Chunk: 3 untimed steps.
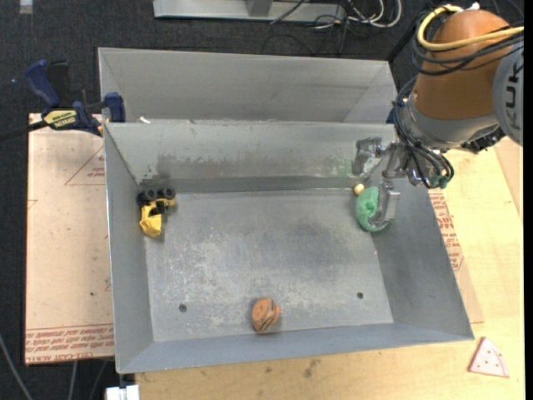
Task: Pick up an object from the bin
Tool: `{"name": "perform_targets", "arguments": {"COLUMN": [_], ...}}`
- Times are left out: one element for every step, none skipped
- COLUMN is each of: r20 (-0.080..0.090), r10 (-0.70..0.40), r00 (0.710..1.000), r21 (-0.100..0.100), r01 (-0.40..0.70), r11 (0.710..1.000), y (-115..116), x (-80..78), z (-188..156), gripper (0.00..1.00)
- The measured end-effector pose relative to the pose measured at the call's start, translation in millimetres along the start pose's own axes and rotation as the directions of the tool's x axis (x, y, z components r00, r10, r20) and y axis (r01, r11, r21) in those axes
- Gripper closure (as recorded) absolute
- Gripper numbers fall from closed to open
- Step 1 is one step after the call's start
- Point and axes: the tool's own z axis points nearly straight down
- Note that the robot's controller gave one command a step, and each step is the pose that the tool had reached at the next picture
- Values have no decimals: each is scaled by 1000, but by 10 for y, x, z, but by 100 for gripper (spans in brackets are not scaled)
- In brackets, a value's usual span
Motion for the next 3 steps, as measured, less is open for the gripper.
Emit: {"name": "perform_targets", "arguments": {"r20": [1, 16, 4], "r10": [0, -63, -141], "r00": [1000, 998, 990], "r21": [0, 3, 1], "r01": [0, 63, 141], "r11": [1000, 998, 990], "y": [2, -7, -276], "x": [4, 179, 226], "z": [-15, 103, 338], "gripper": [0, 0, 0]}}
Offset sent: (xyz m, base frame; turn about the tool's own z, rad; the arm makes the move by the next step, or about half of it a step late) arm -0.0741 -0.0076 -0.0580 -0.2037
